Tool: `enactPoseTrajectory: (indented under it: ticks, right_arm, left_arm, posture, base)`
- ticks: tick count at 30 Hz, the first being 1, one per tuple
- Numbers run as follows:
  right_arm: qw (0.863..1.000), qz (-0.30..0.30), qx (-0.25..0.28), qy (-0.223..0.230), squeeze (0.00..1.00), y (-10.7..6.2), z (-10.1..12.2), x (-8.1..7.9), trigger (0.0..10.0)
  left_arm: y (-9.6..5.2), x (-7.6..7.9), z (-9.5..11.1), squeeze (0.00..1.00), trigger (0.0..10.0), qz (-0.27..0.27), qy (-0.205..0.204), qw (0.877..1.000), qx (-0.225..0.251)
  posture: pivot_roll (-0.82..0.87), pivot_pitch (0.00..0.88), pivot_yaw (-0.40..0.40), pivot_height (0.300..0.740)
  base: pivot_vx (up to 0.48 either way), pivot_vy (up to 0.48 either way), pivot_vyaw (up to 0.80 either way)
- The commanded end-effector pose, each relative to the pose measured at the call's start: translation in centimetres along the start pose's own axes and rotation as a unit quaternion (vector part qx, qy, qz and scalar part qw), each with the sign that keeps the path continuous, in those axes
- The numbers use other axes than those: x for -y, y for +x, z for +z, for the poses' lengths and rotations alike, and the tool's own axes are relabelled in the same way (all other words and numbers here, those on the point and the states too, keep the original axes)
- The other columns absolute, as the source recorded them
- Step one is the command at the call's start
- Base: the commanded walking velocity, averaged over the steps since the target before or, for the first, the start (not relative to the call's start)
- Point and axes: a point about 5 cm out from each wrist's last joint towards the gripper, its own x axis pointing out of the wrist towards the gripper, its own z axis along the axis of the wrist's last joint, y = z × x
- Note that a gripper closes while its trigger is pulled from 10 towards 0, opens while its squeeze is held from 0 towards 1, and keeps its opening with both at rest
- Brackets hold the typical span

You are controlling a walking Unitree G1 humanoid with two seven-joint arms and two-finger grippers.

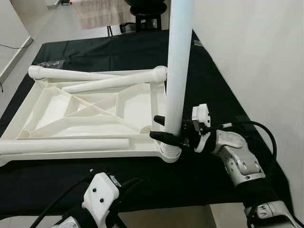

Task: Building children table

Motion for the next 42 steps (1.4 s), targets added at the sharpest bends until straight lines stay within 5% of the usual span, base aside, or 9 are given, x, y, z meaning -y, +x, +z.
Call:
enactPoseTrajectory:
  ticks: [1, 11, 23, 31, 42]
  right_arm:
    - [0.998, -0.029, -0.049, 0.008, 0.0, -0.9, -2.0, -0.2, 10.0]
    - [0.995, -0.016, -0.062, -0.071, 0.0, -1.1, -1.9, -1.2, 10.0]
    - [0.992, -0.082, -0.088, 0.036, 0.0, -1.0, -3.0, 0.3, 10.0]
    - [0.96, -0.22, -0.113, 0.135, 0.0, -1.3, -3.9, 2.9, 10.0]
    - [0.941, -0.277, -0.106, 0.161, 0.0, -1.3, -4.3, 2.7, 10.0]
  left_arm:
    - [-0.3, 0.2, -0.1, 0.0, 10.0, -0.003, 0.004, 1.0, -0.013]
    - [-0.8, 0.3, 0.1, 0.0, 10.0, -0.006, 0.004, 1.0, -0.021]
    - [-1.0, 0.3, 0.1, 0.0, 10.0, -0.009, 0.002, 1.0, -0.027]
    - [-0.7, 0.3, 0.1, 0.0, 10.0, -0.007, 0.002, 1.0, -0.026]
    - [-0.4, 0.3, 0.2, 0.0, 10.0, -0.008, 0.001, 1.0, -0.023]
  posture:
    - [0.09, 0.271, 0.026, 0.74]
    - [0.1, 0.293, 0.04, 0.74]
    - [0.1, 0.304, 0.04, 0.74]
    - [0.1, 0.304, 0.035, 0.74]
    - [0.08, 0.301, 0.029, 0.74]
  base:
    - [0.0, 0.0, 0.0]
    - [0.0, 0.0, 0.0]
    - [0.0, 0.0, 0.0]
    - [0.0, 0.0, 0.0]
    - [0.0, 0.0, 0.0]
